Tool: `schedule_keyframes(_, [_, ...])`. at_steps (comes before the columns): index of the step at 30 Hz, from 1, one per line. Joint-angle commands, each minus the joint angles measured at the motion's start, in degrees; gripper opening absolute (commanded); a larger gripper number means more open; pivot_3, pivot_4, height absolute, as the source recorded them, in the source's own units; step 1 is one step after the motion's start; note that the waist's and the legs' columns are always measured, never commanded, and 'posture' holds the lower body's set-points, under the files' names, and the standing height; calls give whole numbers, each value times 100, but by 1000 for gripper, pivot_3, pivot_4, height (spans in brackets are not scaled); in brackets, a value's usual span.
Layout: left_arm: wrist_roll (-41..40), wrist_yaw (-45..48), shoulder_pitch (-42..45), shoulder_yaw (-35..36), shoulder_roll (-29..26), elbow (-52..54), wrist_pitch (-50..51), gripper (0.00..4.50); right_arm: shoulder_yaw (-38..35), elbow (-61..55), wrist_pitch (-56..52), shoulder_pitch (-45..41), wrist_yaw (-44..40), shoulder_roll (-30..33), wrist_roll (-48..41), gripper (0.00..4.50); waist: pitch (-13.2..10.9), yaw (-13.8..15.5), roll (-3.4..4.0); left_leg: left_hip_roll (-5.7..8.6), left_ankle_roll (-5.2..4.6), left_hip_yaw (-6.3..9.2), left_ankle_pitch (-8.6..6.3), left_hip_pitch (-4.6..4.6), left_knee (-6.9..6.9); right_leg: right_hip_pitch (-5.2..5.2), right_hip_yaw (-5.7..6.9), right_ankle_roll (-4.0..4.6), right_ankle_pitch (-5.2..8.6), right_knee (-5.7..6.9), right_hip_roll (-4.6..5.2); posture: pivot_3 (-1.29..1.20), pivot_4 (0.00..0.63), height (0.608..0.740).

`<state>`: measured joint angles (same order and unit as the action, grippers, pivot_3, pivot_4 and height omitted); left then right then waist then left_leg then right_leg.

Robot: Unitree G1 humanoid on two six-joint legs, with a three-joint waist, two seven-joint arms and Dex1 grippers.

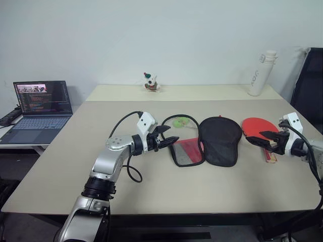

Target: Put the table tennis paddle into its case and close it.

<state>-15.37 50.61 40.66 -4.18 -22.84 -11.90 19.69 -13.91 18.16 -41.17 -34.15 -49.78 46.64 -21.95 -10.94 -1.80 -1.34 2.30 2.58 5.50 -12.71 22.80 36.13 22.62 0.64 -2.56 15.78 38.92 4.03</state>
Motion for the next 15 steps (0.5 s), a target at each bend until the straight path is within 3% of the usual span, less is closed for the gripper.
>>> schedule_keyframes(1, [-39,-15,19,121,-80,173,-52,3167,-224,-63,-119,-51,483,114,97,4465,0,0,0,0,0,1,0,0,0,0,0,0,0,0,0,0,150,740])
schedule_keyframes(8, [-48,49,-19,113,-146,160,-68,3167,-250,-121,-612,89,1302,39,220,4465,0,5,0,-1,0,1,0,1,0,0,1,0,0,0,0,0,150,740])
schedule_keyframes(15, [-120,336,105,102,-236,118,-87,3167,-131,578,-383,-234,1990,-292,500,4465,0,-6,1,0,-1,-2,1,-2,0,0,-1,0,0,3,-1,0,150,740])
